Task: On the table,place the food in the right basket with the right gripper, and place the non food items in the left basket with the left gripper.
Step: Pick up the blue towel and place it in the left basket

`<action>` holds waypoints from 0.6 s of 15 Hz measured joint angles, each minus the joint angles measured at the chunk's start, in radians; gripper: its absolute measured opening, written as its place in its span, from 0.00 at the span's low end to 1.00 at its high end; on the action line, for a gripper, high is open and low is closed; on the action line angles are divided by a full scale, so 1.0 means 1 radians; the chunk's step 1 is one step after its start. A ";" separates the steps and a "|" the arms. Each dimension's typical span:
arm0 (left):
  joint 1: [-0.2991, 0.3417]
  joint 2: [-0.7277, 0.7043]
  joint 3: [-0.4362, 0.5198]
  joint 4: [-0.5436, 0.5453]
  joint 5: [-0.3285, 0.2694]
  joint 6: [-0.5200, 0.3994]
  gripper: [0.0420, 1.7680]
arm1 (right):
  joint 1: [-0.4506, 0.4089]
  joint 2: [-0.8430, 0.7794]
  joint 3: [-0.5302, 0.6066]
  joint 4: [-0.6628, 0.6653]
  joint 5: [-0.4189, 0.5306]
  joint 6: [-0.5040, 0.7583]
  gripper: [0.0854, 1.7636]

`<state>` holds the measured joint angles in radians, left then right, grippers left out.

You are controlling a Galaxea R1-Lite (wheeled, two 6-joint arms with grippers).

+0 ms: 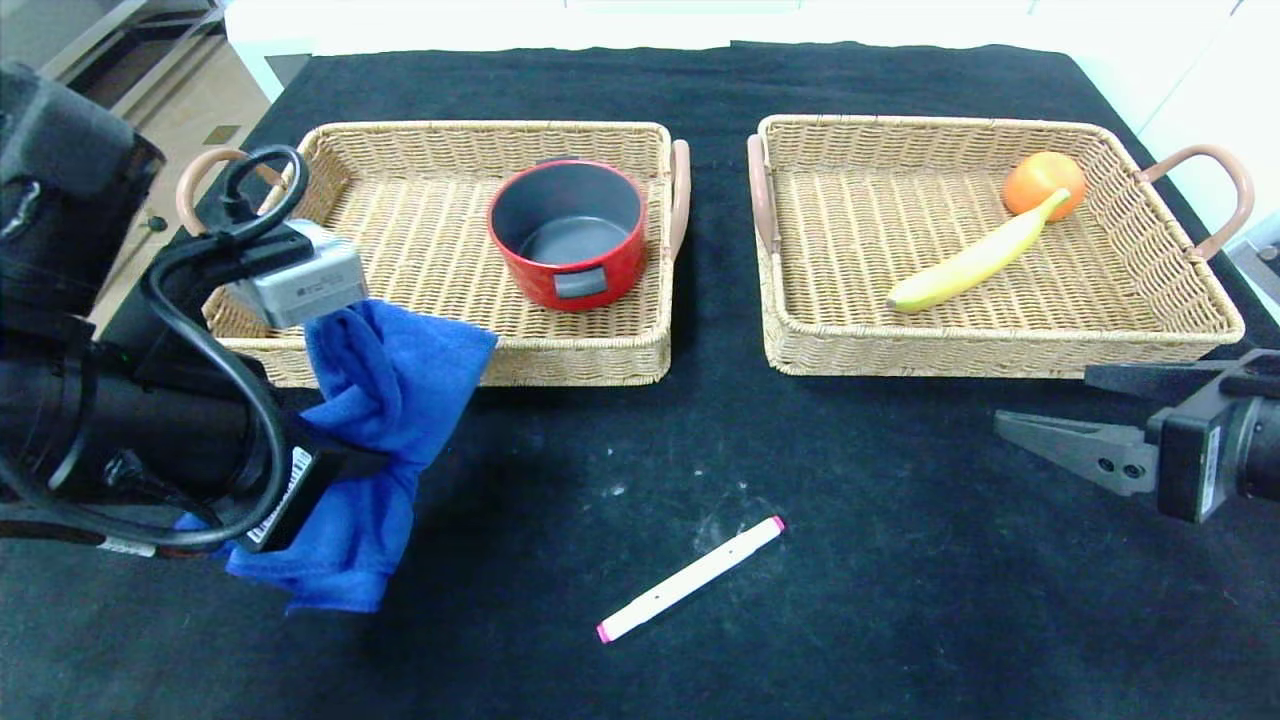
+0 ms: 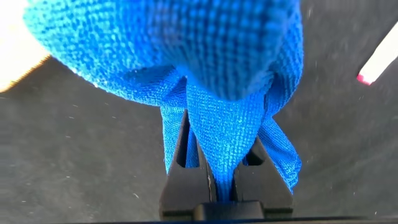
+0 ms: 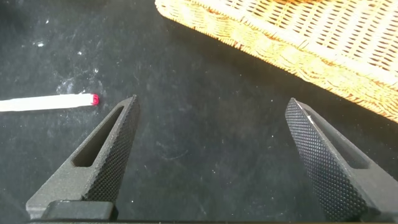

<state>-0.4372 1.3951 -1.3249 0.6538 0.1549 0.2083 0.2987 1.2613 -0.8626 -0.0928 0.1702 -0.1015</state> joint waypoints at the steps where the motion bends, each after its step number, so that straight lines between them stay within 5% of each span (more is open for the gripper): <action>1: 0.004 -0.001 -0.022 0.000 0.001 -0.007 0.10 | 0.001 0.001 0.000 0.000 0.001 0.001 0.97; 9: 0.110 0.066 -0.264 -0.002 -0.002 -0.014 0.10 | 0.003 0.010 0.002 -0.001 0.000 0.000 0.97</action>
<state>-0.3270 1.4609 -1.5885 0.6517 0.1530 0.1938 0.3015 1.2709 -0.8602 -0.0938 0.1706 -0.1015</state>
